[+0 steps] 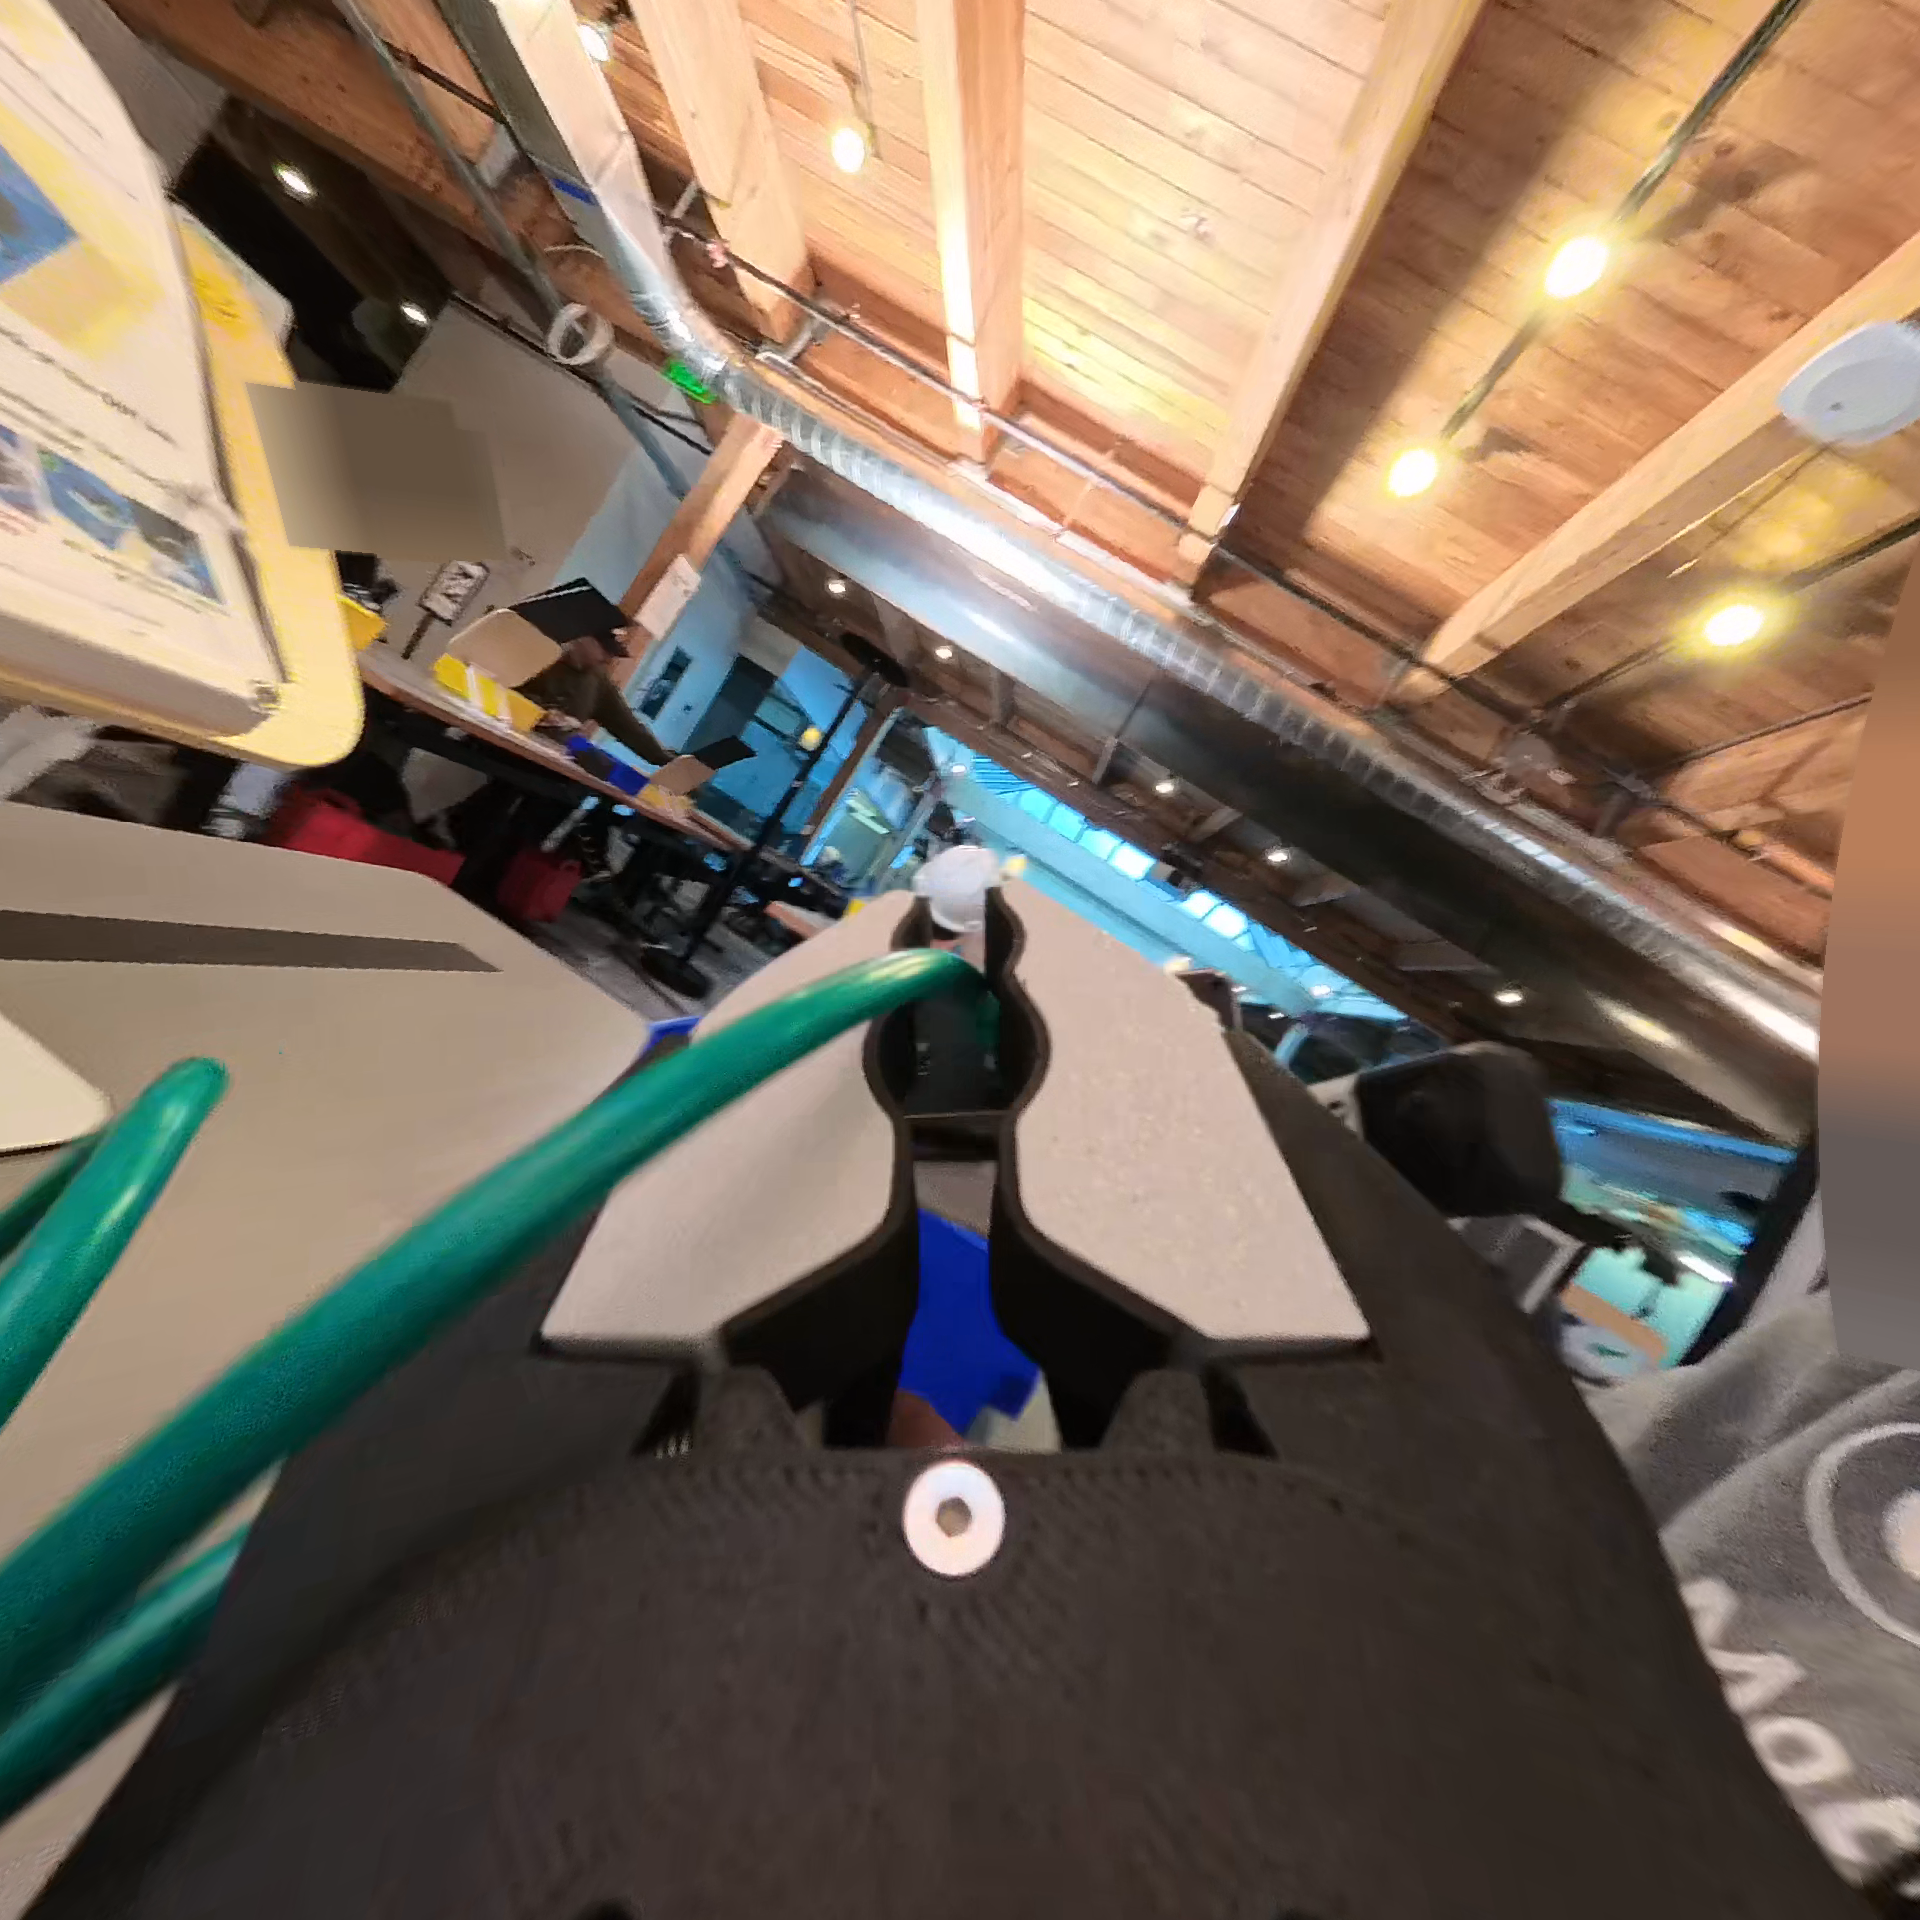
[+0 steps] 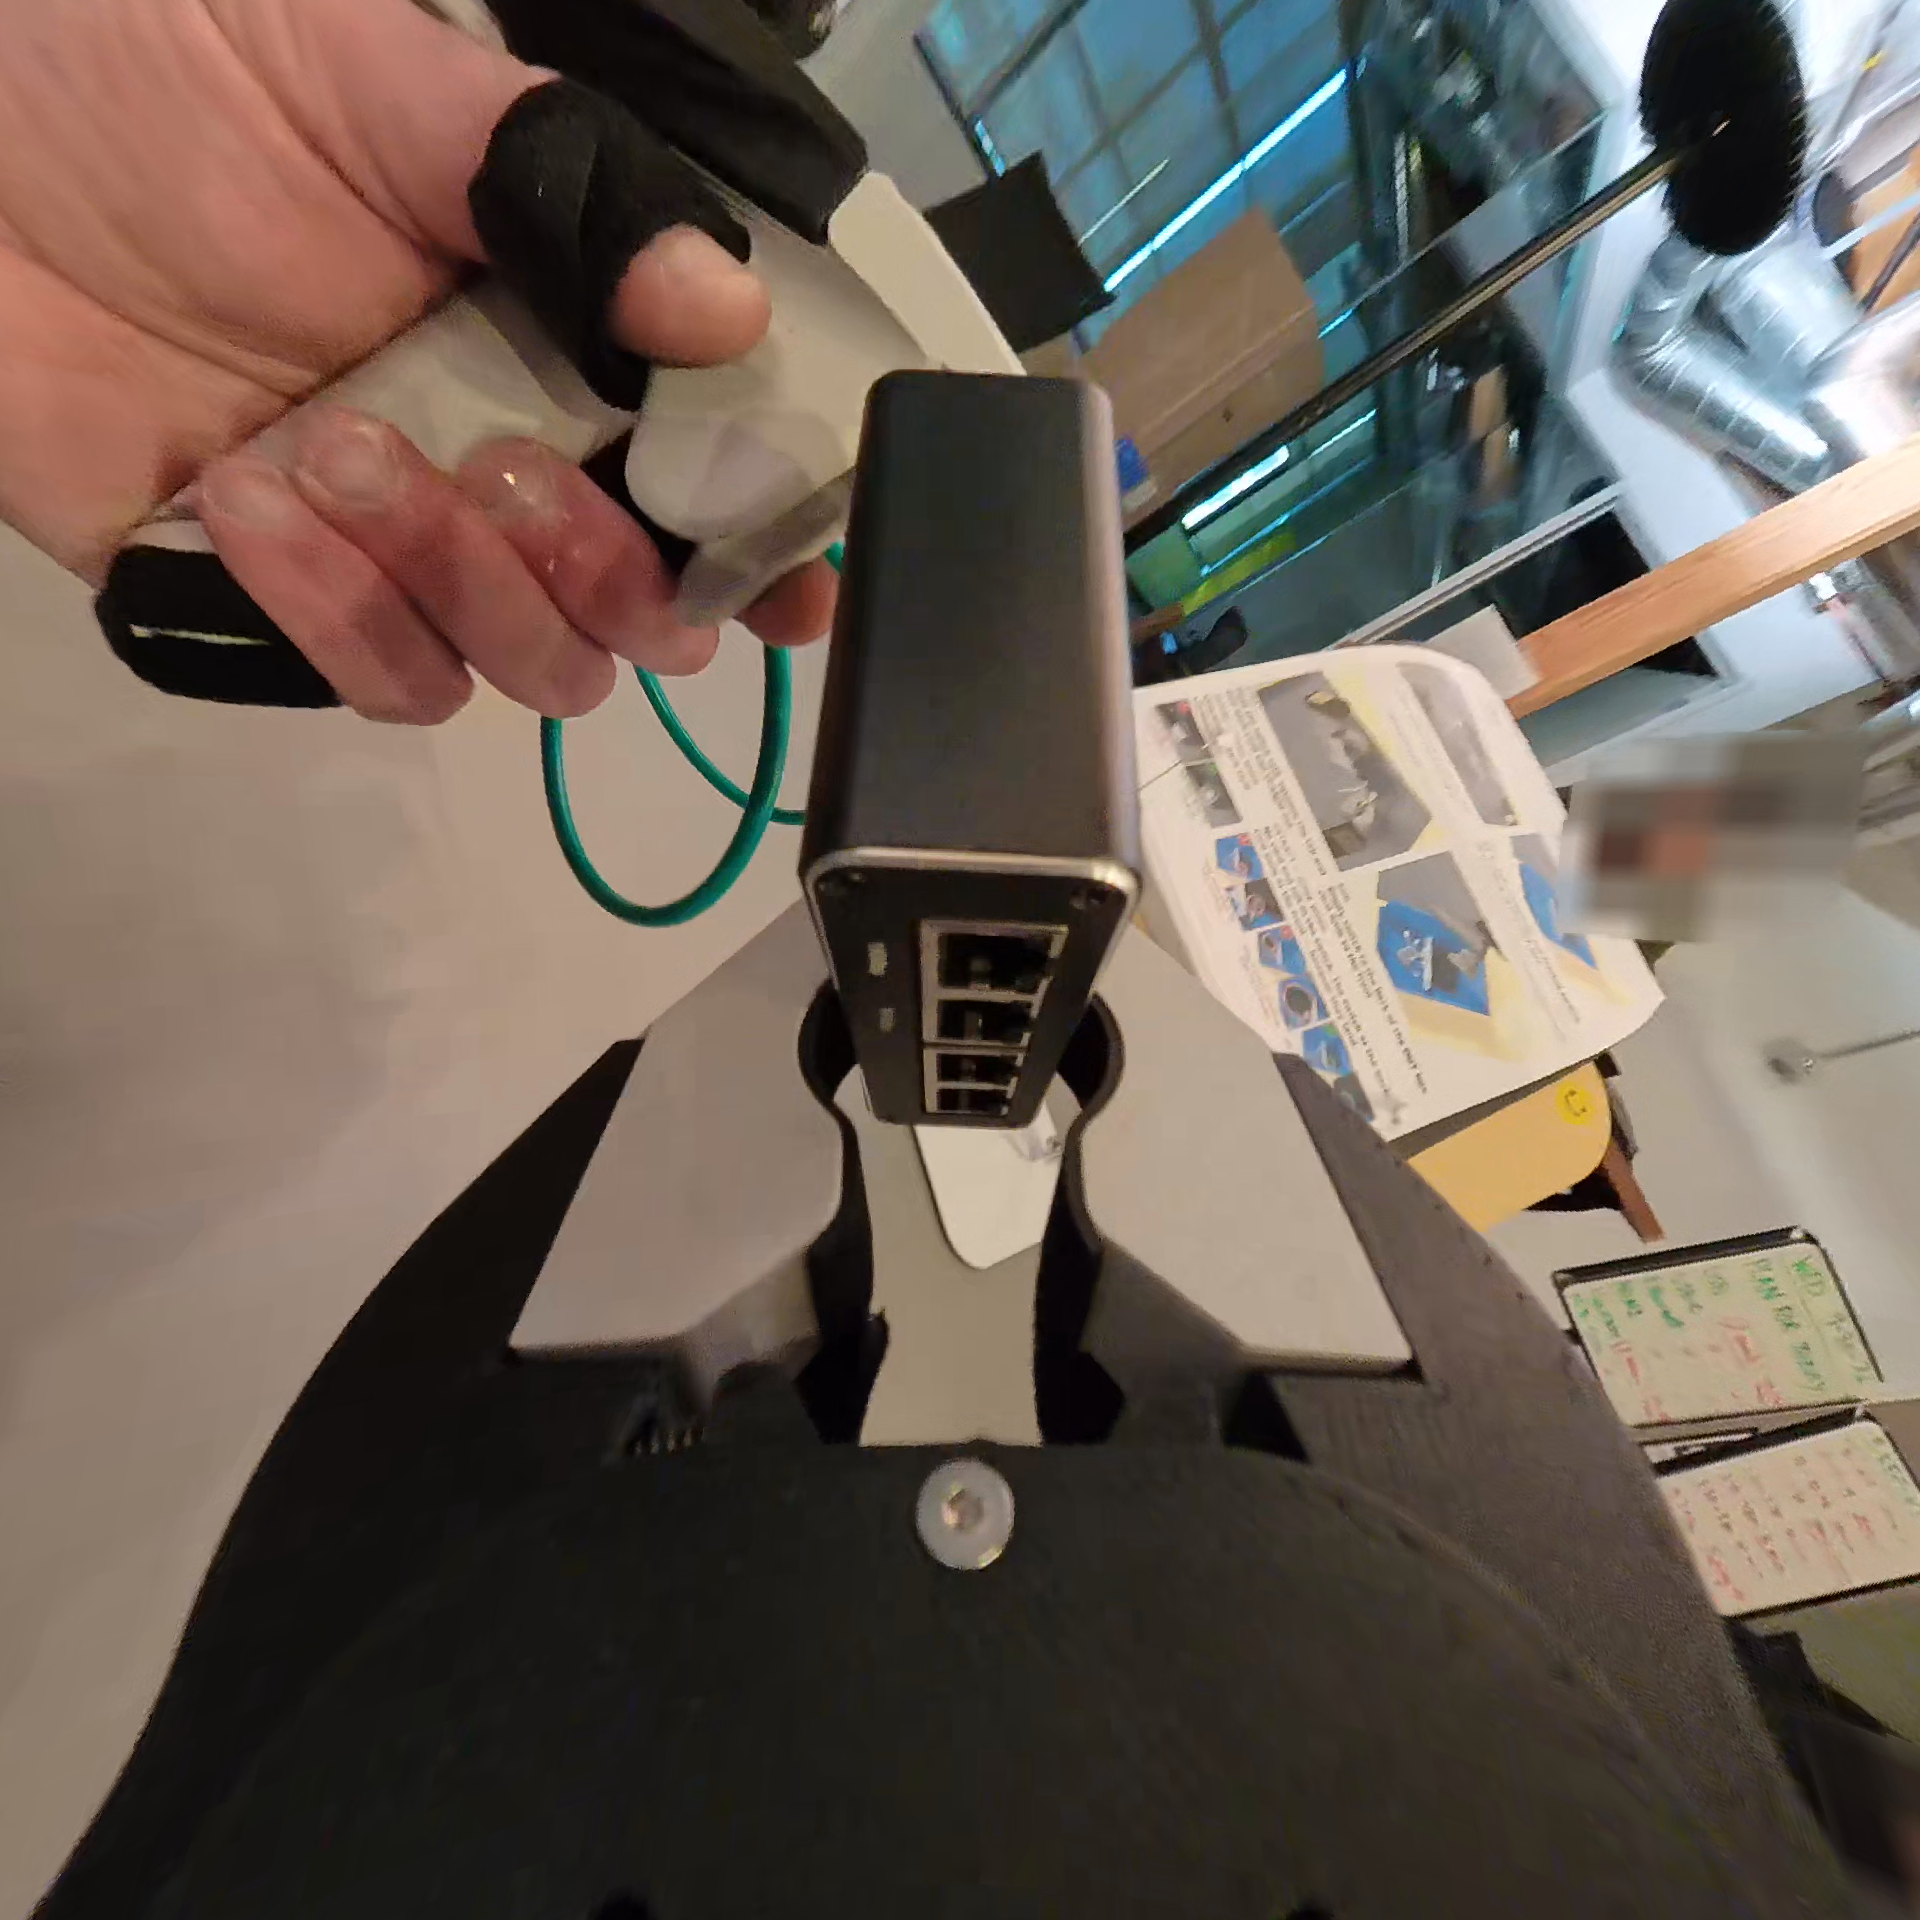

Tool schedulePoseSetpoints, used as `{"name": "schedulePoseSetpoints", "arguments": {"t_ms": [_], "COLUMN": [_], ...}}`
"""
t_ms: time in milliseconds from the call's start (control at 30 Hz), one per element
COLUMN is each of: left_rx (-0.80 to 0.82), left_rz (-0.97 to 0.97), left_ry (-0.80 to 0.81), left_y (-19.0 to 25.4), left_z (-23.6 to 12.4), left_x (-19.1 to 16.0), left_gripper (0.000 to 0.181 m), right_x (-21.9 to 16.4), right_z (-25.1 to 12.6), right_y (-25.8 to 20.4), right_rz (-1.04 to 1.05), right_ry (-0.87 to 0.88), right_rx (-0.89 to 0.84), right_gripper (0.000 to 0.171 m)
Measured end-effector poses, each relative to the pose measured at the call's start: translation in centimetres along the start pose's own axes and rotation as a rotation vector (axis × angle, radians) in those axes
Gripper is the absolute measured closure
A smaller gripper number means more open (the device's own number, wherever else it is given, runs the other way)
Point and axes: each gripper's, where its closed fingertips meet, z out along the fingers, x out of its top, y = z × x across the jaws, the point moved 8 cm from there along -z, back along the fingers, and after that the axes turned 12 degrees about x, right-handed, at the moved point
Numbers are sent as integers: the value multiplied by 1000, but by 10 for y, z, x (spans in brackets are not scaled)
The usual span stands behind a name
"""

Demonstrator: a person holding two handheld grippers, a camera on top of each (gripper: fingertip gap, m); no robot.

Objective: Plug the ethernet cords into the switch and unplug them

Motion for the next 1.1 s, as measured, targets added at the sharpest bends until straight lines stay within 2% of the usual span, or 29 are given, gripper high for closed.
{"name": "schedulePoseSetpoints", "arguments": {"t_ms": [67, 167, 333, 433, 533, 700, 867, 933, 1033, 1100], "left_rx": [57, 117, 273, 377, 437, 491, 413, 379, 329, 329], "left_rz": [65, 152, 314, 648, 927, 1333, 1576, 1648, 1716, 1706], "left_ry": [-27, -96, -334, -537, -508, -413, -482, -531, -624, -628], "left_y": [-6, -11, -18, -12, 10, 39, 51, 51, 49, 48], "left_z": [1, -1, -8, -19, -24, -8, 12, 18, 20, 20], "left_x": [-5, -13, -36, -59, -62, -49, -55, -60, -68, -69], "left_gripper": [155, 144, 119, 117, 119, 104, 108, 114, 139, 141], "right_x": [-3, -12, -26, -33, -40, -39, -35, -34, -27, -28], "right_z": [0, 0, 0, 1, 3, 7, 5, 6, 7, 5], "right_y": [1, 4, 9, 8, 4, -5, -13, -17, -23, -23], "right_rz": [25, 76, 123, 133, 127, 114, 65, 49, 25, 4], "right_ry": [-52, -123, -210, -271, -313, -341, -342, -339, -299, -305], "right_rx": [25, 65, 47, 58, 103, 190, 259, 286, 320, 316], "right_gripper": [141, 141, 141, 141, 141, 141, 141, 141, 141, 140]}}
